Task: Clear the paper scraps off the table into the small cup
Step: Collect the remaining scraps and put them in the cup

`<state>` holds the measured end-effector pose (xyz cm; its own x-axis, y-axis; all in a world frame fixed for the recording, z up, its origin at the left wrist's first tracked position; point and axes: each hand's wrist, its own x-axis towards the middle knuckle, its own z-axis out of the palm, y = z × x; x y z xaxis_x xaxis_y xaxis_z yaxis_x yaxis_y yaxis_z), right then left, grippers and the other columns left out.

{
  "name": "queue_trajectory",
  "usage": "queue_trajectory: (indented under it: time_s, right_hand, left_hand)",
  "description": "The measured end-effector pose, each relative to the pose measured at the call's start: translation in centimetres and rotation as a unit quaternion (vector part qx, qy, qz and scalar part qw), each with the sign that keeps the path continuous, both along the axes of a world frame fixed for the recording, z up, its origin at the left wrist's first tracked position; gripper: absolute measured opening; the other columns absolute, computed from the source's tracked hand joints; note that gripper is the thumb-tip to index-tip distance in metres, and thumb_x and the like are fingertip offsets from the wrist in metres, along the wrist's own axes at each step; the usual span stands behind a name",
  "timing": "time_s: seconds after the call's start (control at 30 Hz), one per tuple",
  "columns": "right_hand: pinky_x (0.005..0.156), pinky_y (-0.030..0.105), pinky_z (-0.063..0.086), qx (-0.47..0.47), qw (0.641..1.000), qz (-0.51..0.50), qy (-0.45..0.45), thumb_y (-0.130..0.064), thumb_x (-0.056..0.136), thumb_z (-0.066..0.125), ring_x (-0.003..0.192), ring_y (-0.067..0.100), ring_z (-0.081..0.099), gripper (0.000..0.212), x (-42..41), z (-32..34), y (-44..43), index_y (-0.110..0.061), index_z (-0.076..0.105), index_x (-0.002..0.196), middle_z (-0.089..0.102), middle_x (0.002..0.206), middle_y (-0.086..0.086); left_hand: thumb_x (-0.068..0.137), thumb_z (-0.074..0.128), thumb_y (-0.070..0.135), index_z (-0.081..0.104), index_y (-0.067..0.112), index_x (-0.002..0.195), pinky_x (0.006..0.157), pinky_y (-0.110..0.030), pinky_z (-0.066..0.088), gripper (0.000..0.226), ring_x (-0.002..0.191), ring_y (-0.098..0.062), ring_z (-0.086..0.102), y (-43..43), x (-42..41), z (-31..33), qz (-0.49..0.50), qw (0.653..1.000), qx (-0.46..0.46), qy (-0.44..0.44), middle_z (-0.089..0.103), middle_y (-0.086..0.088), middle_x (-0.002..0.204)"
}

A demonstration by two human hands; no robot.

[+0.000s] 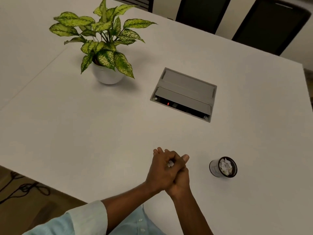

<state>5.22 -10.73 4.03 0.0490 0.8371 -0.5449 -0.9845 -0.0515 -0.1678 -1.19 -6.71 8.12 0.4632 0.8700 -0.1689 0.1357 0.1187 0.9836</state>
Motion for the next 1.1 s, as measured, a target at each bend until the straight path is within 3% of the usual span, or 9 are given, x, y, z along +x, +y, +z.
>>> queue_trajectory:
  time_s: [0.07,0.17,0.27,0.4,0.57,0.67,0.77,0.87,1.1]
  right_hand:
    - [0.120,0.046,0.032,0.004,1.000,-0.013,0.008,-0.029,0.065,0.097,0.126,0.033,0.062,0.064,0.2,-0.3,-0.4,0.001,0.072,0.116,0.066,0.127,0.021]
    - [0.100,0.039,0.052,-0.002,0.998,-0.063,0.020,-0.024,0.069,0.094,0.108,0.026,0.071,0.049,0.6,-0.4,-0.7,0.001,0.073,0.106,0.072,0.106,0.016]
    - [0.089,0.036,0.059,-0.086,0.991,-0.083,0.052,-0.019,0.091,0.069,0.104,0.025,0.068,0.035,2.3,-1.3,-1.3,0.001,0.066,0.119,0.070,0.110,0.018]
    - [0.090,0.054,0.058,-0.167,0.976,-0.130,0.055,-0.016,0.102,0.054,0.099,0.043,0.072,0.034,5.1,-2.3,-3.4,0.014,0.065,0.114,0.068,0.116,0.031]
    - [0.090,0.060,0.056,-0.195,0.960,-0.195,0.044,-0.013,0.104,0.050,0.119,0.052,0.060,0.037,9.2,-3.4,-6.6,0.019,0.057,0.122,0.064,0.123,0.037]
    - [0.085,0.057,0.059,-0.216,0.953,-0.210,-0.004,-0.012,0.104,0.049,0.123,0.048,0.058,0.039,12.1,-4.2,-8.0,0.019,0.054,0.127,0.066,0.116,0.034]
    - [0.082,0.053,0.061,-0.228,0.945,-0.230,-0.048,-0.008,0.103,0.047,0.124,0.047,0.058,0.035,15.0,-4.2,-8.7,0.020,0.054,0.123,0.065,0.119,0.032]
    - [0.085,0.048,0.062,-0.238,0.929,-0.258,-0.119,-0.005,0.102,0.048,0.120,0.045,0.062,0.029,18.0,-3.8,-8.7,0.016,0.061,0.115,0.063,0.124,0.033]
    - [0.100,0.048,0.055,-0.274,0.848,-0.319,-0.322,-0.012,0.103,0.050,0.096,0.034,0.072,0.028,22.0,-4.1,-7.5,0.009,0.068,0.110,0.072,0.107,0.028]
  left_hand:
    - [0.092,0.069,0.053,0.066,0.024,0.067,0.079,-0.036,0.051,0.039,0.069,-0.017,0.067,-0.1,0.2,-0.3,-0.019,0.999,0.032,0.009,0.066,0.010,0.065]
    - [0.092,0.069,0.053,0.069,0.023,0.070,0.075,-0.041,0.057,0.037,0.071,-0.023,0.070,0.2,1.0,-0.5,-0.041,0.997,0.063,0.001,0.070,0.004,0.069]
    - [0.092,0.070,0.054,0.071,0.022,0.073,0.071,-0.046,0.059,0.038,0.071,-0.022,0.072,1.5,2.2,-1.4,-0.027,0.998,0.057,0.009,0.072,0.002,0.074]
    - [0.091,0.068,0.059,0.067,0.026,0.075,0.078,-0.041,0.056,0.036,0.081,-0.008,0.068,4.1,3.4,-5.6,-0.037,0.985,0.099,0.138,0.070,0.010,0.080]
    - [0.091,0.064,0.059,0.065,0.028,0.091,0.081,-0.035,0.050,0.031,0.098,-0.015,0.059,4.8,3.4,-11.7,-0.196,0.906,0.205,0.313,0.064,0.009,0.097]
    - [0.093,0.045,0.068,0.063,0.018,0.113,0.097,-0.038,0.046,0.057,0.120,-0.027,0.054,4.1,3.3,-14.2,-0.321,0.820,0.288,0.378,0.061,-0.002,0.120]
    - [0.089,0.051,0.074,0.026,0.002,0.156,0.128,-0.047,0.018,0.102,0.157,-0.041,0.005,3.0,3.2,-16.3,-0.411,0.744,0.296,0.435,0.012,-0.025,0.168]
    - [0.078,0.065,0.076,-0.017,0.000,0.157,0.127,-0.052,-0.006,0.137,0.148,-0.045,-0.033,1.7,3.0,-17.5,-0.470,0.687,0.286,0.475,-0.036,-0.029,0.159]
    - [0.071,0.074,0.075,-0.023,0.000,0.155,0.125,-0.063,-0.001,0.149,0.143,-0.047,-0.041,1.2,2.9,-17.4,-0.489,0.654,0.279,0.505,-0.046,-0.029,0.153]
